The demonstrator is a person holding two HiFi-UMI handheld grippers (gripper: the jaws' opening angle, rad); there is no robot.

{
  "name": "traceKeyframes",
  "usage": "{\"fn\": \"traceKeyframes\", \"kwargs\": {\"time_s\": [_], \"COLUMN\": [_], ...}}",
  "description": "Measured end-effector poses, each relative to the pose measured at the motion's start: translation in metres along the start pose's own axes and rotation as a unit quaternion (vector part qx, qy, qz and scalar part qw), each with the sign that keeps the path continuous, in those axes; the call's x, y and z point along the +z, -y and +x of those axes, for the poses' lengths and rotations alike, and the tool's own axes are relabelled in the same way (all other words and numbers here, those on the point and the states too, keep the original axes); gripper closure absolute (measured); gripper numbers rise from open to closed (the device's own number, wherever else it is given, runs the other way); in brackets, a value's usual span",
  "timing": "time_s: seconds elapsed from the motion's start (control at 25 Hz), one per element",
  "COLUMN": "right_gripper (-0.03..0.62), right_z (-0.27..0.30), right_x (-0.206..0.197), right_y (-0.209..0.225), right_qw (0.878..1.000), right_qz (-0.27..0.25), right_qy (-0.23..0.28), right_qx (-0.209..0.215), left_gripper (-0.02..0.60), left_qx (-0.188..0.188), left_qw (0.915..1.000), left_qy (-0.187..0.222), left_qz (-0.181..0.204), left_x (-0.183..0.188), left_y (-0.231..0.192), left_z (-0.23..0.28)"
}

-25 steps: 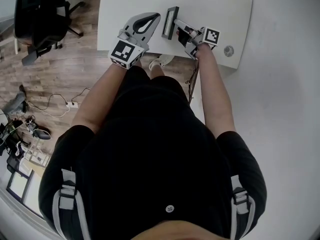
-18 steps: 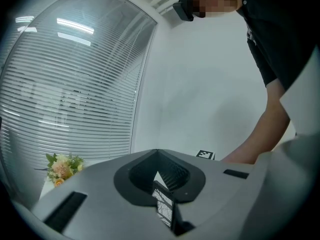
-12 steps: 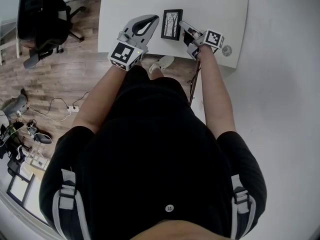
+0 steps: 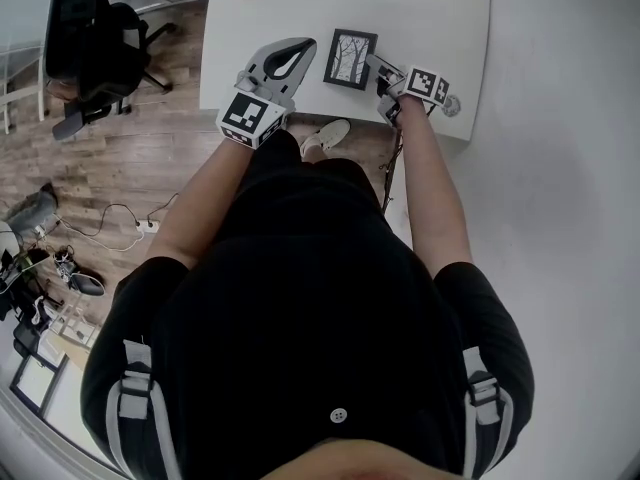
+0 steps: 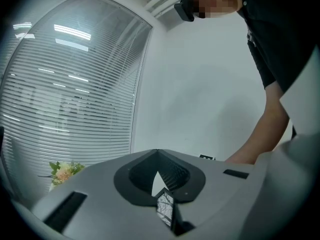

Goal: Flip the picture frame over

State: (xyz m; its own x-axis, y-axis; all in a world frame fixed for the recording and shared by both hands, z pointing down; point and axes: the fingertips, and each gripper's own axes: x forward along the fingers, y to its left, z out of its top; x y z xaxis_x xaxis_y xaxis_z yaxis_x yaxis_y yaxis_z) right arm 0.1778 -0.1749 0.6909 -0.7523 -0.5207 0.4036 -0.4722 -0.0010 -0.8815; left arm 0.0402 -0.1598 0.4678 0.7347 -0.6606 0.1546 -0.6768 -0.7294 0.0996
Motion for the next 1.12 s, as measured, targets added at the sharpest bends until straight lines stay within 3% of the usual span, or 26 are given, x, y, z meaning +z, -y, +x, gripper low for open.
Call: {"fn": "traceKeyframes", "kwargs": {"time_s": [0.2,0.32,0.44,0.56,0.72,1.12], "right_gripper": [0.402,0.398,0.398,0.398,0.399,0.433], "right_z": [0.001,-0.004,-0.014,-0.023,-0.039,-0.092], "right_x": [0.004,0.011,0.022,0.030,0.034,0.040], "right_y": [0.010,0.010,-0.005,-0.033,-0.088,-0.216], "right_qw": [0.996,0.987,0.977,0.966,0.942,0.881], "right_qz": [-0.059,-0.118,-0.172,-0.234,-0.326,-0.462], "right_qy": [-0.018,-0.025,-0.022,-0.015,0.000,0.103], "right_qx": [-0.064,-0.107,-0.122,-0.111,-0.083,-0.007], "left_gripper": [0.577,0.577,0.577,0.577,0.577,0.577], "left_qx": [0.008,0.010,0.008,0.004,-0.007,-0.033], "left_qw": [0.9999,0.9999,0.9999,0.9999,0.9998,0.9992], "left_qy": [0.005,0.006,0.007,0.004,0.002,0.015], "left_qz": [0.004,0.007,0.011,0.014,0.016,0.015], "left_x": [0.004,0.007,0.013,0.017,0.027,0.058], "left_y": [-0.009,-0.012,-0.008,-0.003,0.007,0.030], "left_z": [-0.003,-0.002,0.001,0.003,0.007,0.013]}}
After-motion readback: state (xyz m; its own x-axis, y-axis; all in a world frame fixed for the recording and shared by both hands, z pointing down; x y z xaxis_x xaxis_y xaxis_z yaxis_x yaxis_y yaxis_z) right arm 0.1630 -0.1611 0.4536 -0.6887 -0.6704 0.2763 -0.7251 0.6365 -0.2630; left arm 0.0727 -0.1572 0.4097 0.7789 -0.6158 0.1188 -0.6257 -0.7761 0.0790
